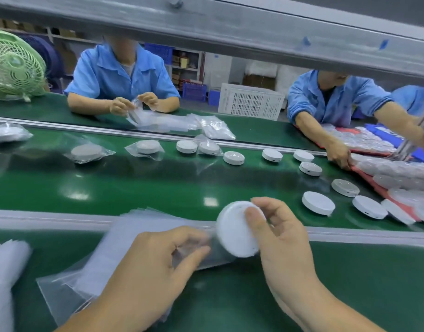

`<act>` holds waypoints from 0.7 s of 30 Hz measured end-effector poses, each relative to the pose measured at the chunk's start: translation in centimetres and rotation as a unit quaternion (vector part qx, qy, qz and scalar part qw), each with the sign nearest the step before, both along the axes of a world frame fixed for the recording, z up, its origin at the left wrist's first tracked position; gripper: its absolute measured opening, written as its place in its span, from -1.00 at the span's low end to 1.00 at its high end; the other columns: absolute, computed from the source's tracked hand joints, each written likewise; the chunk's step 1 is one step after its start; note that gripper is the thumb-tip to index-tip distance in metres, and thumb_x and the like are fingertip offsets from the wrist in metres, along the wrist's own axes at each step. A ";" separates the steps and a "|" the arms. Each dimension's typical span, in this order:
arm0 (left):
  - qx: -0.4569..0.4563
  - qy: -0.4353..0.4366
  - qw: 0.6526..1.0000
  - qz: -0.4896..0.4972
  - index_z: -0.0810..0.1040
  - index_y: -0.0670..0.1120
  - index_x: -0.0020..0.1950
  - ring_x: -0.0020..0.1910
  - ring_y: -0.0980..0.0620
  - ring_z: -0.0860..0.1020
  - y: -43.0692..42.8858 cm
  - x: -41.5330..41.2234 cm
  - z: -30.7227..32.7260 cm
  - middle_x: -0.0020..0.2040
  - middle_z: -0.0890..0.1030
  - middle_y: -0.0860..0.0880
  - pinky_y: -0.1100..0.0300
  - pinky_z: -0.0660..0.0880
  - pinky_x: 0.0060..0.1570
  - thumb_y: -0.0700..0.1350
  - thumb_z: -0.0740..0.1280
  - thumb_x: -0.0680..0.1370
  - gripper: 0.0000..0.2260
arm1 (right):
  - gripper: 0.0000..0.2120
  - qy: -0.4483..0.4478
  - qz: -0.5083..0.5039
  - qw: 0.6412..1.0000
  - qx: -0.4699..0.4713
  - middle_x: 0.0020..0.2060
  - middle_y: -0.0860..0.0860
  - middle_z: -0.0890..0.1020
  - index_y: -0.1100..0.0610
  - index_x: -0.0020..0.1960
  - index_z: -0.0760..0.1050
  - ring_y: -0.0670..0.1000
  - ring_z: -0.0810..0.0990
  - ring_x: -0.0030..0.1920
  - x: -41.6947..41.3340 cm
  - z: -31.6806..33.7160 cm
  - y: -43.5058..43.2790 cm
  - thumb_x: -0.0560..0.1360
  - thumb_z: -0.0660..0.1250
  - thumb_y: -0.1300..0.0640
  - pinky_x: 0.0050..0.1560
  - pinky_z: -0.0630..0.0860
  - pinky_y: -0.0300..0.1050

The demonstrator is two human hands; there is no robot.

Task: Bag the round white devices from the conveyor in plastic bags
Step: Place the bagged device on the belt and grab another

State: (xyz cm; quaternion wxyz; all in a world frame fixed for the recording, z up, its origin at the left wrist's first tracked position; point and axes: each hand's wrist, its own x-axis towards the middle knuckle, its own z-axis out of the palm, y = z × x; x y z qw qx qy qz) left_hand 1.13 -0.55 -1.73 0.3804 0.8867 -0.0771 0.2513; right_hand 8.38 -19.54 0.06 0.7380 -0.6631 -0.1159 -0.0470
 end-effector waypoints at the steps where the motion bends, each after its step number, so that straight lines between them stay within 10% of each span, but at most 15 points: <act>1: 0.050 -0.032 0.998 0.019 0.59 0.31 0.09 -0.15 0.39 0.61 0.3 0.0 0.1 -0.13 0.64 0.42 0.37 0.53 -0.14 0.22 0.34 0.50 -0.82 | -0.92 0.083 -0.007 0.996 0.043 -0.22 -0.13 0.69 -0.03 -0.10 0.64 -0.11 0.60 -0.30 0.1 -0.2 -0.1 0.56 0.46 0.02 -0.37 0.46 -0.23; 6: 0.263 -0.018 0.964 -0.021 0.63 0.15 -0.12 -0.28 0.11 0.57 0.7 0.1 0.7 -0.31 0.59 0.18 0.11 0.54 -0.28 0.22 0.27 0.50 -0.78 | -0.91 0.325 0.051 0.914 0.237 -0.32 0.05 0.41 0.17 -0.03 0.49 -0.08 0.24 -0.51 1.3 -0.1 -1.7 0.54 0.21 0.21 -0.68 0.11 -0.29; 10: 0.157 0.104 0.982 -0.031 0.53 0.47 0.04 -0.04 0.28 0.49 0.2 -0.9 0.8 -0.22 0.59 0.24 0.27 0.48 -0.05 0.63 -0.04 0.39 -0.50 | -0.74 0.295 0.078 0.928 0.215 -0.29 0.11 0.47 0.22 0.09 0.55 -0.03 0.30 -0.47 1.7 -0.3 -2.1 0.57 0.18 0.09 -0.61 0.20 -0.24; 12: 0.136 0.124 0.982 -0.046 0.48 0.45 -0.12 -0.08 0.24 0.47 0.0 -0.6 1.1 -0.26 0.55 0.26 0.27 0.44 -0.12 0.53 -0.09 0.51 -0.60 | -0.75 0.242 0.061 0.953 0.171 -0.22 0.13 0.56 0.21 0.05 0.63 0.01 0.43 -0.41 1.8 -0.5 -2.2 0.62 0.22 0.11 -0.50 0.31 -0.19; 17: 0.243 0.118 0.963 0.013 0.47 0.45 0.21 -0.04 0.19 0.41 -0.4 -0.5 -0.1 -0.15 0.39 0.24 0.26 0.35 -0.12 0.38 0.09 0.57 -0.71 | -0.84 0.027 0.023 0.999 -0.035 0.05 -0.12 0.74 -0.05 0.15 0.66 -0.15 0.68 0.01 2.0 -0.9 -2.2 0.61 0.38 0.12 -0.04 0.55 -0.26; 21: 0.222 0.122 0.966 0.055 0.60 0.35 -0.02 -0.09 0.22 0.46 0.5 -0.2 -0.3 -0.19 0.50 0.27 0.23 0.44 -0.09 0.32 0.16 0.54 -0.76 | -0.79 -0.313 -0.010 0.921 -0.231 0.07 -0.22 0.71 -0.10 0.07 0.67 -0.13 0.67 0.14 2.1 -1.7 -3.0 0.54 0.47 0.19 0.12 0.52 -0.34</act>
